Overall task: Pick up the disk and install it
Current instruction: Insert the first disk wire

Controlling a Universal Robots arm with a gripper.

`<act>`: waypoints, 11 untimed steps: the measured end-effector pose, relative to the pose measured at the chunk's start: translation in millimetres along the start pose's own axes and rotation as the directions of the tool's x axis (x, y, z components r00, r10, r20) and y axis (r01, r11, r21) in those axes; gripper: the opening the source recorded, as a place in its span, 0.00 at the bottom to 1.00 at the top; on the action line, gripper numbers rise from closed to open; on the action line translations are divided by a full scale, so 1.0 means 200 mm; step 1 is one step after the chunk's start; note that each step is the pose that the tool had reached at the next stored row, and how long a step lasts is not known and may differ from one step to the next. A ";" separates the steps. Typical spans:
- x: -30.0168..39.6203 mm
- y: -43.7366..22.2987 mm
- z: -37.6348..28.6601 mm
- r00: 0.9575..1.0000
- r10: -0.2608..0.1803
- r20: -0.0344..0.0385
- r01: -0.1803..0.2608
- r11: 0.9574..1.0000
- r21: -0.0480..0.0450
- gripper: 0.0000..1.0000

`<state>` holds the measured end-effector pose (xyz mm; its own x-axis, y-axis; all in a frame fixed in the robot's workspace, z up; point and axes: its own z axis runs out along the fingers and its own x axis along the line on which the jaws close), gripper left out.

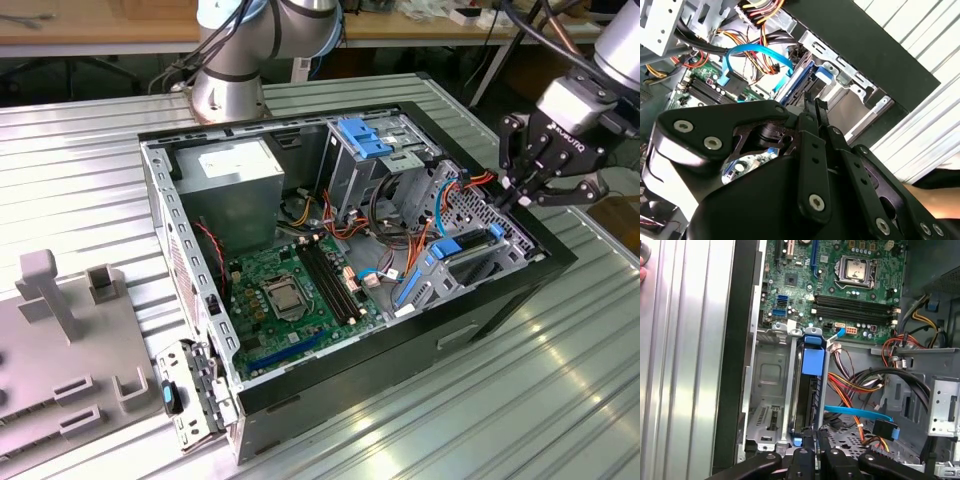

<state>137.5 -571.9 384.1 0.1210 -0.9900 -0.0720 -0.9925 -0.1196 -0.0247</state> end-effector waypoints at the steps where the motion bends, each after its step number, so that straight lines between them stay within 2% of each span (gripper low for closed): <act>1: -0.002 -0.002 0.000 1.000 -0.006 0.000 0.006 1.000 0.000 0.17; 11: -0.028 -0.037 0.005 0.998 -0.065 0.002 0.065 0.998 -0.005 0.17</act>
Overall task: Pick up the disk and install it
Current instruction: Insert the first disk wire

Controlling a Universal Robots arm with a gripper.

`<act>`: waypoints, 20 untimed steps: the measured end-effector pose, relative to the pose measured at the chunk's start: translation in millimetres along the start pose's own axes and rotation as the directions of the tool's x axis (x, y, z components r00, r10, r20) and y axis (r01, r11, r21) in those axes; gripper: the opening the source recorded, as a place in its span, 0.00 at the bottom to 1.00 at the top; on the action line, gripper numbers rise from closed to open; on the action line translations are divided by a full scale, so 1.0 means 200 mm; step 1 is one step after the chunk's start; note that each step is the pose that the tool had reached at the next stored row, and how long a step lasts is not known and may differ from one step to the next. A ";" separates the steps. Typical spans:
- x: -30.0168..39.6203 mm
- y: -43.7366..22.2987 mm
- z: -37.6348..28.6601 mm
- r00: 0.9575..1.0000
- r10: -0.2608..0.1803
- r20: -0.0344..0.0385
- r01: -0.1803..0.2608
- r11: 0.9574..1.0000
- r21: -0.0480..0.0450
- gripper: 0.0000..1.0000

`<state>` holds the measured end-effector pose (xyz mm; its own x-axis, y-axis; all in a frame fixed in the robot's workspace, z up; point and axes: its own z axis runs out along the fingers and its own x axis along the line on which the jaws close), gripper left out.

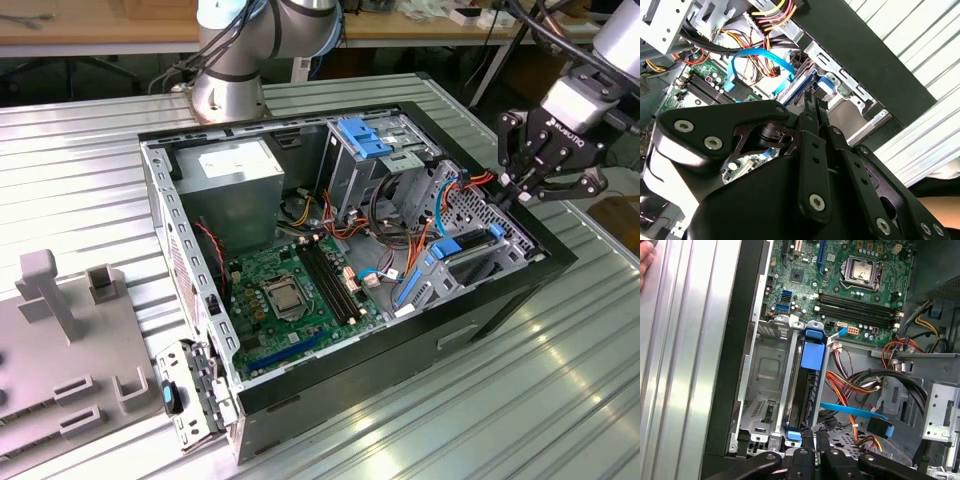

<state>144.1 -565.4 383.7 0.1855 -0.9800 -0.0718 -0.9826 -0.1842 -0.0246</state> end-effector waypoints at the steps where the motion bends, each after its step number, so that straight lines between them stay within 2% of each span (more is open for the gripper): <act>1: -0.003 -0.006 0.000 1.000 -0.003 0.000 0.003 1.000 0.000 0.17; 2: -0.009 -0.014 0.001 1.000 -0.005 0.000 0.005 1.000 0.000 0.17; 4: -0.051 -0.047 0.006 1.000 -0.006 0.000 0.006 1.000 0.000 0.17; 7: -0.100 -0.072 0.012 1.000 -0.007 0.000 0.007 1.000 -0.001 0.17; 8: -0.136 -0.088 0.016 1.000 -0.007 0.000 0.007 1.000 -0.001 0.17; 9: -0.157 -0.098 0.018 1.000 -0.011 0.000 0.011 1.000 -0.001 0.17; 12: -0.167 -0.101 0.021 0.999 -0.048 0.001 0.048 0.999 -0.003 0.17; 15: -0.170 -0.103 0.024 0.995 -0.105 0.003 0.105 0.994 -0.007 0.17; 17: -0.185 -0.112 0.026 0.994 -0.111 0.003 0.111 0.994 -0.008 0.17; 19: -0.212 -0.138 0.030 0.994 -0.111 0.001 0.111 0.994 -0.009 0.17; 20: -0.225 -0.164 0.032 0.994 -0.111 -0.001 0.111 0.994 -0.009 0.17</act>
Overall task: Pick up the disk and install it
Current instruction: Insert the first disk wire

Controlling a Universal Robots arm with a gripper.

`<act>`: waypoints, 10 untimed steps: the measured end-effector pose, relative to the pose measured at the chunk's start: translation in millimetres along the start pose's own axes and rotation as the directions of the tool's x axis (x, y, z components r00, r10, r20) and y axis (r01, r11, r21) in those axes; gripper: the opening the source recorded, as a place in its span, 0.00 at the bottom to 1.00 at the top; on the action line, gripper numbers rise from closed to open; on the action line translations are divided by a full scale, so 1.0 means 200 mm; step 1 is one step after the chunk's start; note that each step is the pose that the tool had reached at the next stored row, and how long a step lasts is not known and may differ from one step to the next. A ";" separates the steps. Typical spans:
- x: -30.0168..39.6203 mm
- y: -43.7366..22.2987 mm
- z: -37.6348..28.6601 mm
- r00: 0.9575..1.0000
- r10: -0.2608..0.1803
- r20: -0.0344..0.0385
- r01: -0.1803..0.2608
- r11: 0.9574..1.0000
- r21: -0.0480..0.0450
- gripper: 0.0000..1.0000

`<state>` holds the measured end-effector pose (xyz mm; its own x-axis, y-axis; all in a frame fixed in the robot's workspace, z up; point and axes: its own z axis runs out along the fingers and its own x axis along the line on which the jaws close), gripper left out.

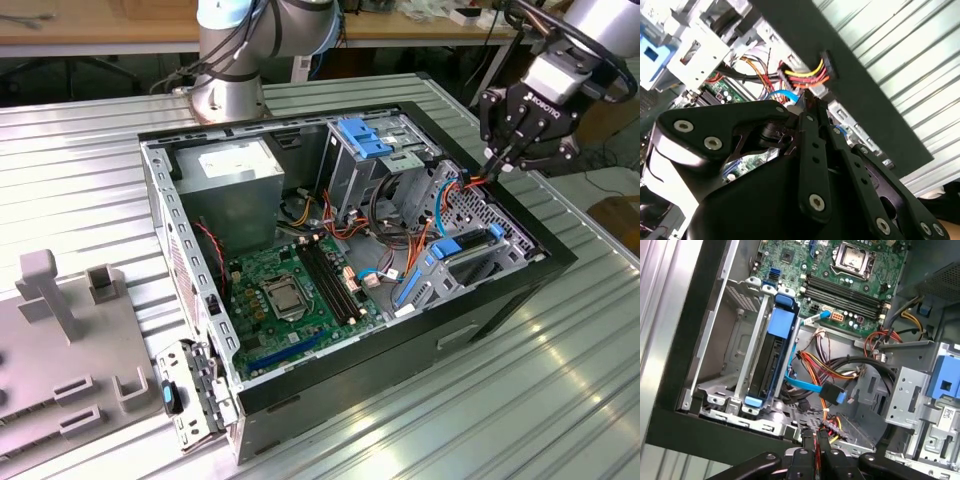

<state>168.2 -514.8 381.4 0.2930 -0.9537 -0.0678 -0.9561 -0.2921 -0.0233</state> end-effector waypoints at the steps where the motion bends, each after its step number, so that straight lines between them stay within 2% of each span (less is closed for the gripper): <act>1: -0.001 -0.017 0.000 1.000 -0.004 0.000 0.004 1.000 0.000 0.17; 6: 0.000 -0.026 0.001 0.998 -0.068 0.001 0.068 0.998 -0.005 0.17; 10: 0.000 -0.026 0.002 0.991 -0.130 0.002 0.130 0.991 -0.008 0.17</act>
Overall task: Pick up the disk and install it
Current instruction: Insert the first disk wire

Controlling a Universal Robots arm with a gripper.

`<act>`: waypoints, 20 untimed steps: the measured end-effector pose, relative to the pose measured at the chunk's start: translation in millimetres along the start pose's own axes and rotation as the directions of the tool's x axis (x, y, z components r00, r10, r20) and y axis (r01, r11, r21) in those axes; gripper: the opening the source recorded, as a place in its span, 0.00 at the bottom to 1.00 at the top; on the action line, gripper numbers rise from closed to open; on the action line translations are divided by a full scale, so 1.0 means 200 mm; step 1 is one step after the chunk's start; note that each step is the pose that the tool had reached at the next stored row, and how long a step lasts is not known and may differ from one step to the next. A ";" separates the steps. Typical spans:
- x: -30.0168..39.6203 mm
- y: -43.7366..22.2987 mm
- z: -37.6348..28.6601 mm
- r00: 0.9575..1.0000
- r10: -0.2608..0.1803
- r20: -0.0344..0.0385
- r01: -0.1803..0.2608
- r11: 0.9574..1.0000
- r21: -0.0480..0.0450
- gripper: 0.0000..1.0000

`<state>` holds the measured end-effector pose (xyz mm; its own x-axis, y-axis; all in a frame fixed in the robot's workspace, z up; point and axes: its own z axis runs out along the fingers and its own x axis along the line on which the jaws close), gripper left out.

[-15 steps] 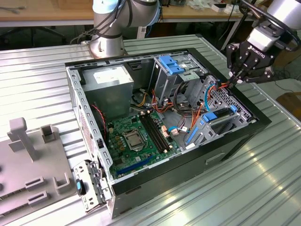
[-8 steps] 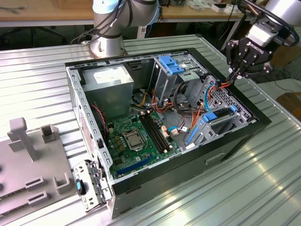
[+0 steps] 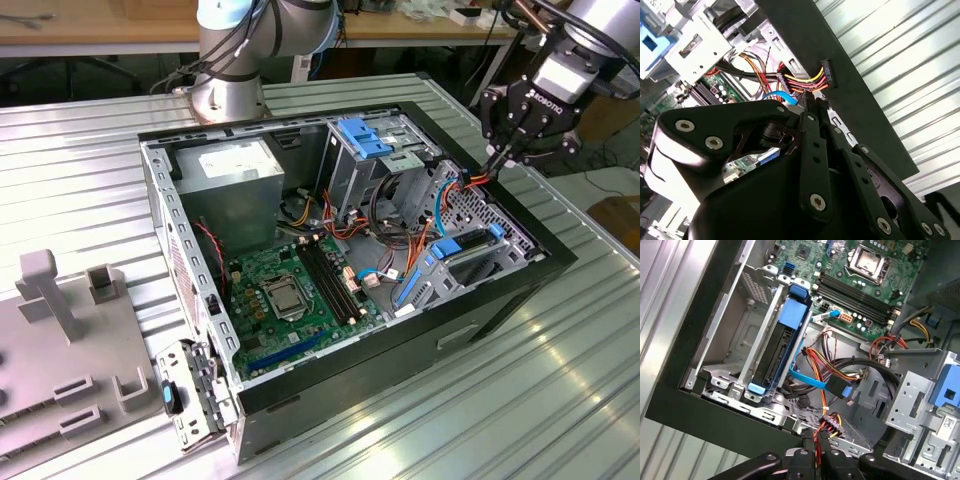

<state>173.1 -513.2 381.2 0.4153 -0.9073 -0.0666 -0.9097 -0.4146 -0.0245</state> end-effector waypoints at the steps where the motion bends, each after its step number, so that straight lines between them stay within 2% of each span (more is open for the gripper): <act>1: 0.000 0.000 0.000 1.000 -0.009 -0.001 0.009 1.000 0.002 0.17; 2: -0.001 -0.001 0.001 1.000 -0.020 -0.010 0.021 1.000 0.018 0.17; 3: -0.001 -0.001 0.003 1.000 -0.022 -0.013 0.022 0.999 0.023 0.17; 6: -0.001 -0.005 0.002 1.000 -0.025 -0.016 0.025 0.999 0.023 0.17; 9: 0.004 -0.018 0.003 0.999 -0.037 -0.016 0.037 0.999 0.022 0.18; 11: 0.006 -0.023 0.003 0.999 -0.045 -0.016 0.045 0.999 0.021 0.30; 12: 0.006 -0.024 0.002 0.999 -0.045 -0.018 0.045 0.999 0.020 0.30; 13: 0.007 -0.026 0.002 0.999 -0.050 -0.020 0.050 0.999 0.018 0.36; 14: 0.007 -0.027 0.003 0.998 -0.060 -0.020 0.061 0.998 0.018 0.36; 20: 0.009 -0.031 0.003 0.989 -0.146 -0.018 0.146 0.989 0.012 0.36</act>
<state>179.5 -512.2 380.7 0.5437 -0.8381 -0.0447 -0.8392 -0.5419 -0.0460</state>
